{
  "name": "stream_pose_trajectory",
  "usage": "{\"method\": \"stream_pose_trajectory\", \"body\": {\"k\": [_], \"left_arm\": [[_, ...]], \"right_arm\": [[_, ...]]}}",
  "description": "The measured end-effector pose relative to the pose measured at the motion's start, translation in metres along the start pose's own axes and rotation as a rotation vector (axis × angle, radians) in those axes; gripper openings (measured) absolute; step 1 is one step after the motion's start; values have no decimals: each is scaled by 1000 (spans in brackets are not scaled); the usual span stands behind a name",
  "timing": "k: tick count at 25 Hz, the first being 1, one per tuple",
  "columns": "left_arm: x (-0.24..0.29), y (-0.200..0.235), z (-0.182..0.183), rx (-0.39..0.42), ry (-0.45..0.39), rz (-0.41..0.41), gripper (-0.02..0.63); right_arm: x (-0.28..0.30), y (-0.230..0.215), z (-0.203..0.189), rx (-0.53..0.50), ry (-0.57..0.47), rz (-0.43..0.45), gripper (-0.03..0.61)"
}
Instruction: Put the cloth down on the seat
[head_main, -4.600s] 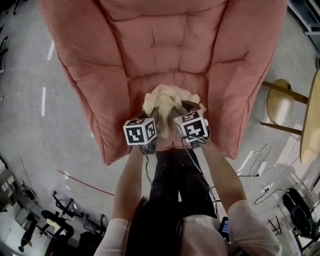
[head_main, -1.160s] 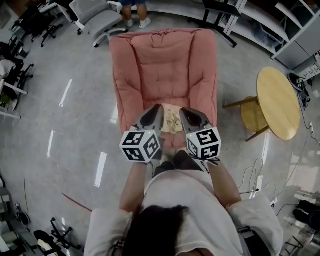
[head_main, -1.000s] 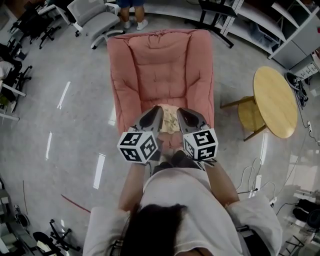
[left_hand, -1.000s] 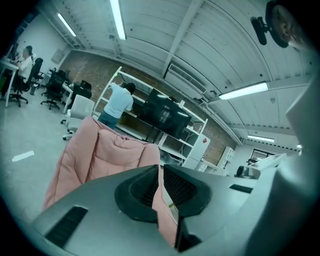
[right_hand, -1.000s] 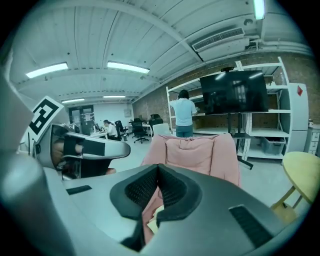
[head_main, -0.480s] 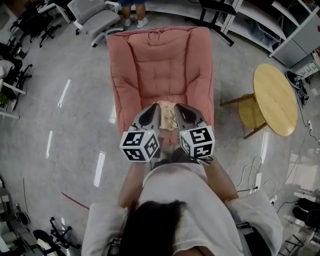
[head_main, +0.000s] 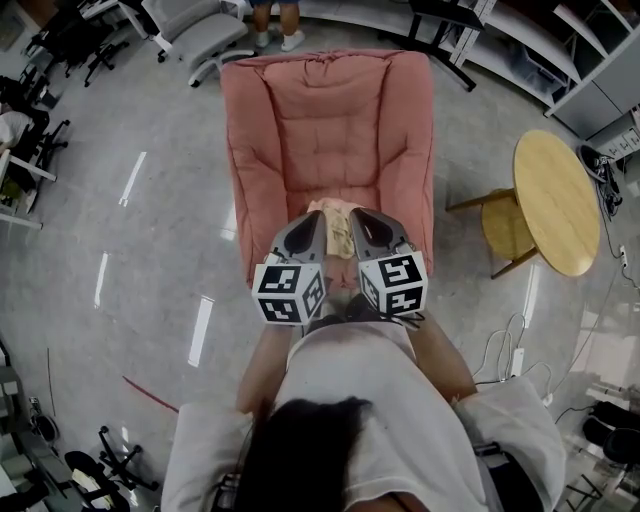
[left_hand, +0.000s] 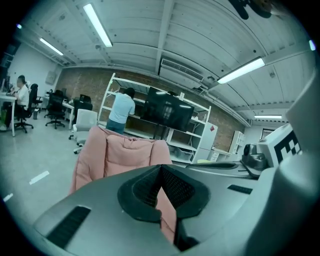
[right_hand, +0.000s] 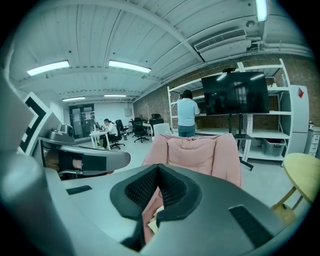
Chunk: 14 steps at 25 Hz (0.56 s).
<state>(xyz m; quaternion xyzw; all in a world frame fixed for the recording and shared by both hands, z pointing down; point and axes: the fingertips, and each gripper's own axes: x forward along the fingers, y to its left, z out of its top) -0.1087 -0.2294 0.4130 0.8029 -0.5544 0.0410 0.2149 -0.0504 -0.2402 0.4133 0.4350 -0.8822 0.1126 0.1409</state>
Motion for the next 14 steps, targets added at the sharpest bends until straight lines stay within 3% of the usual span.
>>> {"method": "stream_pose_trajectory", "body": {"k": [5,14], "left_arm": [[-1,3,-13,-49,15,16,26],[5,-3,-15,-19,12,14,26]], "right_arm": [[1,-1,-5,-8,-2,-14,26],[5,-7,-17,14,33,-24,26]]}}
